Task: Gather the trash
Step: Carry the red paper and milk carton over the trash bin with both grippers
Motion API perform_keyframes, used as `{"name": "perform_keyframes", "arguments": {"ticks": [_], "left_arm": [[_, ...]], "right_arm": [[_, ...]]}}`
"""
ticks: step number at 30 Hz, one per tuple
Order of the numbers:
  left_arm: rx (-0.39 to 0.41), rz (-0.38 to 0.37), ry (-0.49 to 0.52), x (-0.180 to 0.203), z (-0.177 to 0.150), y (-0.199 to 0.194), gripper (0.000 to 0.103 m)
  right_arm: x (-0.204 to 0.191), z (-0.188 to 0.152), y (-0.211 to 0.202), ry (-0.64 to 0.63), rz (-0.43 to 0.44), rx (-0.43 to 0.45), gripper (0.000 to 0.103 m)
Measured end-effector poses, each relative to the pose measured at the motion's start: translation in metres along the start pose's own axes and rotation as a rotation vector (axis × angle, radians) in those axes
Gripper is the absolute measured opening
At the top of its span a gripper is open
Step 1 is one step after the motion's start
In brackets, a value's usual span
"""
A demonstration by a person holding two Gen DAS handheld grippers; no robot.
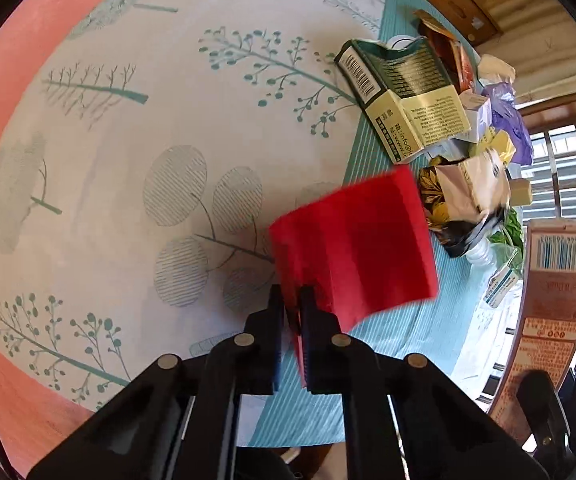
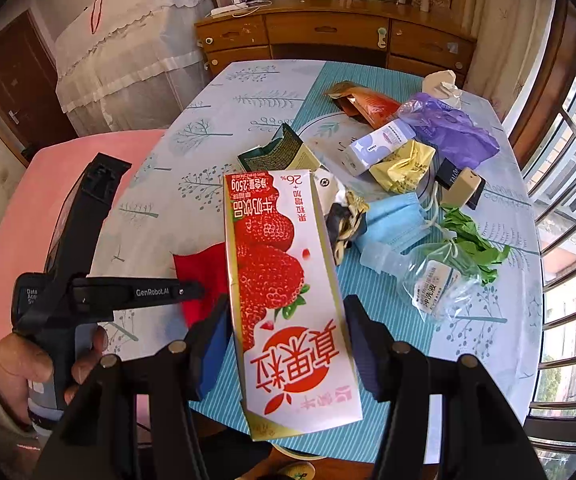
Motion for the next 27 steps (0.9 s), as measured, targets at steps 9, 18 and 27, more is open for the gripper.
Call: {"name": "perform_keyframes", "arguments": {"ticks": [9,18,27], "left_arm": [[0.172,0.083,0.086,0.008,-0.033,-0.057,0.003],[0.337,0.151,0.022,0.003,-0.141,-0.119,0.003],[0.365,0.186,-0.021,0.011,-0.268,-0.128,0.003]], "right_arm": [[0.003,-0.029,-0.034,-0.045,0.043,0.036,0.056],[0.013,-0.09,-0.073,-0.116,0.149,0.041,0.056],[0.031,-0.171,-0.088,-0.087,0.222,-0.046,0.056]]}}
Point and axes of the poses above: each gripper's, at about its wrist camera, not at the fingertips, and y roughly the way its jaws point, x to its right, z to its top, the point moved 1 cm from there along y, roughly the way its jaws point, and after that the axes turned 4 degrees about z, right-handed, at the moved point
